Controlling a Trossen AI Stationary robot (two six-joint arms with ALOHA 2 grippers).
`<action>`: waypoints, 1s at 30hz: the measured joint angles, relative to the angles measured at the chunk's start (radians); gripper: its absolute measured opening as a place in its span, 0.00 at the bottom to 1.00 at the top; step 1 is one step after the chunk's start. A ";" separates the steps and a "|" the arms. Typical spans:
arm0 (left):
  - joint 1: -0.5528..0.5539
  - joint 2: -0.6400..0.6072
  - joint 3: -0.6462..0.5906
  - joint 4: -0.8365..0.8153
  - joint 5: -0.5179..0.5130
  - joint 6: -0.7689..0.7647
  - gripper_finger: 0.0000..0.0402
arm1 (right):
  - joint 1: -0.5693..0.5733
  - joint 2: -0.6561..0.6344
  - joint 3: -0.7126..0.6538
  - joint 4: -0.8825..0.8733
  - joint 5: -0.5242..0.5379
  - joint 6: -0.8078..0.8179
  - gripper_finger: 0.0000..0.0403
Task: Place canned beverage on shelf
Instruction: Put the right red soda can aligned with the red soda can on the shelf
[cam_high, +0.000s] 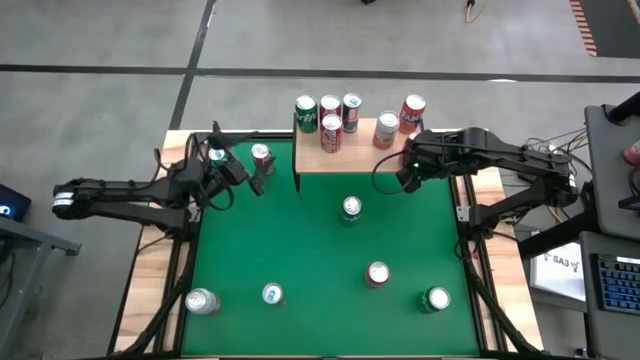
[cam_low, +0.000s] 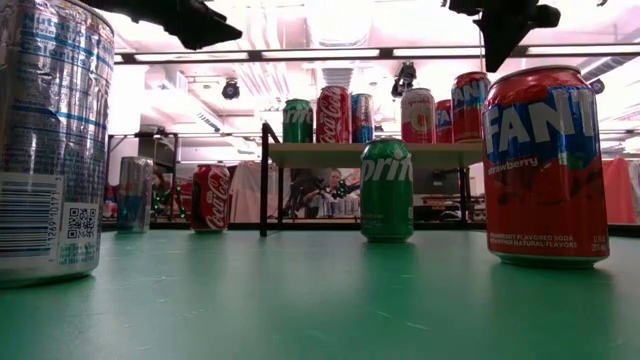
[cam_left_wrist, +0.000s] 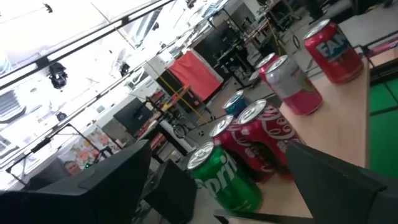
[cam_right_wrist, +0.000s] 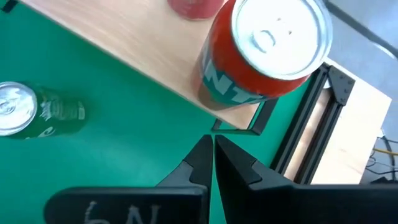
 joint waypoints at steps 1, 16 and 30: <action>0.001 -0.005 0.000 0.000 0.000 -0.001 0.89 | 0.000 0.000 0.000 0.000 0.009 0.000 0.02; 0.001 -0.050 -0.011 0.000 0.001 -0.023 0.89 | -0.028 0.000 0.000 0.008 0.069 0.006 0.02; 0.001 -0.052 -0.011 0.001 0.000 -0.019 0.89 | -0.124 0.003 -0.005 0.076 0.069 -0.054 0.02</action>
